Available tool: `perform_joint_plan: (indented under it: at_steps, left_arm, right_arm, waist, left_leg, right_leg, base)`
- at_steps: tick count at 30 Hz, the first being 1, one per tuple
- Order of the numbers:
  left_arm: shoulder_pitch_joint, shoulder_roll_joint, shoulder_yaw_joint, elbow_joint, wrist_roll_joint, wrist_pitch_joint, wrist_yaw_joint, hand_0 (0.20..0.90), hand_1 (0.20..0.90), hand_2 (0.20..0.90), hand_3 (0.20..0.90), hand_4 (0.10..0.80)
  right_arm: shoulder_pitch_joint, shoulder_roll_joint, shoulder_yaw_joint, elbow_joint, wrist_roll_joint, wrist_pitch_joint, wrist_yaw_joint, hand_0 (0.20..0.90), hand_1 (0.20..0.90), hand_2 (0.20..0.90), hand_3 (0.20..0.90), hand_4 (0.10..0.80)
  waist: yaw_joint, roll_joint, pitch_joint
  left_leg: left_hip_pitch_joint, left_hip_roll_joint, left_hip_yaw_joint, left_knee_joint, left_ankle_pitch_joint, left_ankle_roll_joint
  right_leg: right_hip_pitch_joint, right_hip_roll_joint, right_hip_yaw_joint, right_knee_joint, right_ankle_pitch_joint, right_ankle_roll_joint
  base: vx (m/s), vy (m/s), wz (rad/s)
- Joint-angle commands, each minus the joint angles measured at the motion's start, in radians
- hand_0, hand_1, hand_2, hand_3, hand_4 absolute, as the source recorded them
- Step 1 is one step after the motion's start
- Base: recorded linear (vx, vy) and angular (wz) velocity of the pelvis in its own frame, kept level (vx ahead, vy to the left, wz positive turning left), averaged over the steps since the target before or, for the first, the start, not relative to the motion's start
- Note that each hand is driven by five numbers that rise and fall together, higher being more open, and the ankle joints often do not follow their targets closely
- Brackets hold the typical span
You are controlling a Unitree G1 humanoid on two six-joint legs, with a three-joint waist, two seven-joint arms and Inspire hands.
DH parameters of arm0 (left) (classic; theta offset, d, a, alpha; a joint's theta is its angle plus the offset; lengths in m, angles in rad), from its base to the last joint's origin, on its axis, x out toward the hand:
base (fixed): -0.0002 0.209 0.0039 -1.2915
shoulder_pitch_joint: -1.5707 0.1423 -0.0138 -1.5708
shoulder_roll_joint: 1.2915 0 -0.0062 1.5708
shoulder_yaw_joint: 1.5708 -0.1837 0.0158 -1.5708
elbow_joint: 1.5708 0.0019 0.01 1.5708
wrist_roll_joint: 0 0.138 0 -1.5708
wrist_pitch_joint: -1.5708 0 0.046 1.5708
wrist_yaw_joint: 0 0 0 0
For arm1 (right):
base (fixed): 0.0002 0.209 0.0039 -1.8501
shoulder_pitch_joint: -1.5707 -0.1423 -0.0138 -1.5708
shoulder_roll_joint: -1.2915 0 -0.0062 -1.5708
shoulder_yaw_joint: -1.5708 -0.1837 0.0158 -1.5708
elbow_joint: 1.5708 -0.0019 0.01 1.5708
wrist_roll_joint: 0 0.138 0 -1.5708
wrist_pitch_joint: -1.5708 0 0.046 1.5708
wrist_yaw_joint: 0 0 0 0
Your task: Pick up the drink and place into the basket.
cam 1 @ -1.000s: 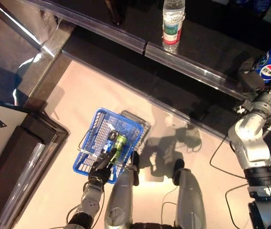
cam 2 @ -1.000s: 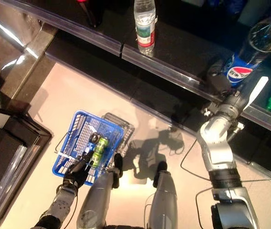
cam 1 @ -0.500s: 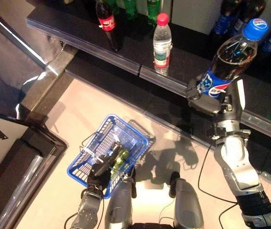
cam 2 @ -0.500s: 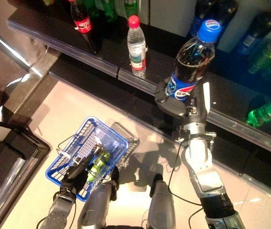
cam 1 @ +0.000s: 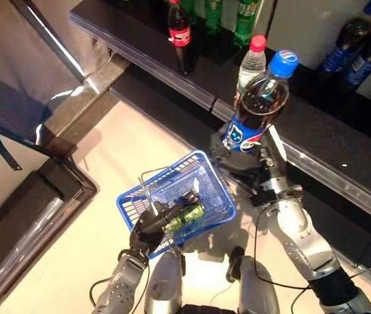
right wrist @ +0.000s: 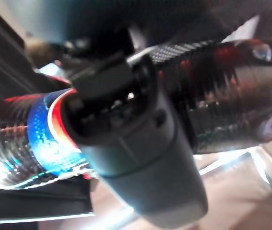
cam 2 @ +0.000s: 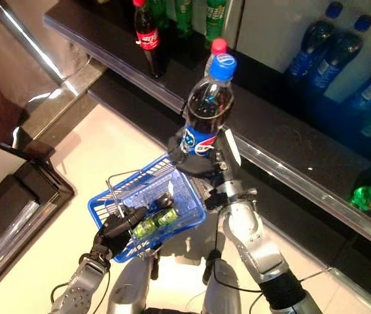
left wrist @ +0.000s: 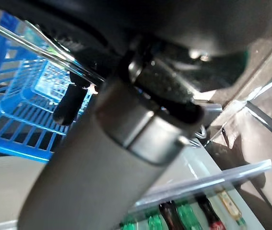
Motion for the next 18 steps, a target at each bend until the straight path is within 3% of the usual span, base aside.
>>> perform_joint_plan:
  at_steps: [1, 18]
  left_arm:
    - [-0.009, 0.101, 0.028, -0.332, 0.003, -0.157, -0.169, 0.3, 0.3, 0.3, 0.2, 0.1]
    - [-0.116, 0.186, -0.105, -0.543, -0.016, -0.153, -0.351, 0.3, 0.3, 0.3, 0.2, 0.1]
  right_arm:
    - [-0.103, 0.065, 0.018, -0.137, 0.001, -0.133, 0.004, 0.3, 0.3, 0.3, 0.2, 0.1]
    - [-0.159, 0.112, 0.198, 0.087, -0.036, -0.094, -0.103, 0.3, 0.3, 0.3, 0.2, 0.1]
  waist:
    - [0.015, -0.038, -0.225]
    - [0.083, -0.032, -0.183]
  left_leg:
    - [-0.025, -0.018, -0.029, 0.068, 0.039, 0.021]
    - [-0.059, -0.067, -0.108, 0.028, 0.034, 0.029]
  right_leg:
    - [0.154, 0.027, 0.007, -0.207, 0.11, -0.037]
    - [0.149, 0.019, -0.06, -0.236, 0.129, -0.028]
  base:
    - [-0.026, -0.014, 0.13]
    - [-0.061, -0.02, 0.15]
